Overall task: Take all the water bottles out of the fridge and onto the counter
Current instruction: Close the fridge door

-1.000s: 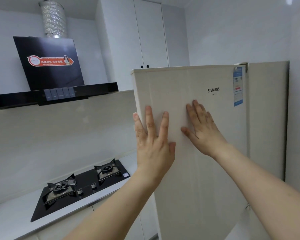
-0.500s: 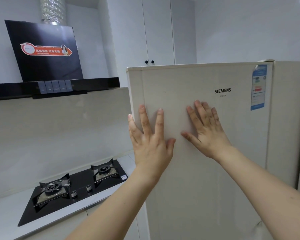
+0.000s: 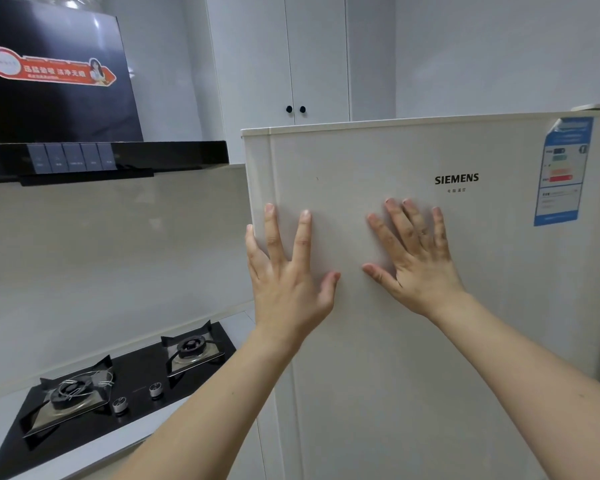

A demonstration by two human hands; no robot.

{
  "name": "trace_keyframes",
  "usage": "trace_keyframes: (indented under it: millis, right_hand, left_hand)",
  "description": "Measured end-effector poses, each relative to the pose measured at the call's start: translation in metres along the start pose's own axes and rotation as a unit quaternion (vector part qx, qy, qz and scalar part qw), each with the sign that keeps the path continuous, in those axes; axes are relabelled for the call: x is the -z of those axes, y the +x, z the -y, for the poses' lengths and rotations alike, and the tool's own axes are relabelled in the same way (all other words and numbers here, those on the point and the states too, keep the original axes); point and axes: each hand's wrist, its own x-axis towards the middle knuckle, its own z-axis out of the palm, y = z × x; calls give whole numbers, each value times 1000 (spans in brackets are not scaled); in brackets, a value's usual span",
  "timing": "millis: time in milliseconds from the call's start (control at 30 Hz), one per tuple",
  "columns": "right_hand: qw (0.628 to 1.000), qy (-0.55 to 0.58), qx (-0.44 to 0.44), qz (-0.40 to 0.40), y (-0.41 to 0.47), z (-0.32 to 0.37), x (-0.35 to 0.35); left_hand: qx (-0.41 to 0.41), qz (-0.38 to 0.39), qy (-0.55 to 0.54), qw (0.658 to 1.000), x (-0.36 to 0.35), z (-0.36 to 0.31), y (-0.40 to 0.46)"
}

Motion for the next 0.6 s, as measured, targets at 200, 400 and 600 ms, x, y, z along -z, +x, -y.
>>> trace_keyframes:
  millis: [200,400,600]
  right_hand:
    - [999,-29,11,-21,13,-3,-31]
    - [997,-59,14,-41,25,-2,-60]
    - [994,-91,17,-56,35,-2,-88]
  left_hand:
    - [-9,5,-42,999,-33,23,20]
    - [-25,12,-77,997,-68,46,39]
    - [-42,14,-119,992,-104,65,59]
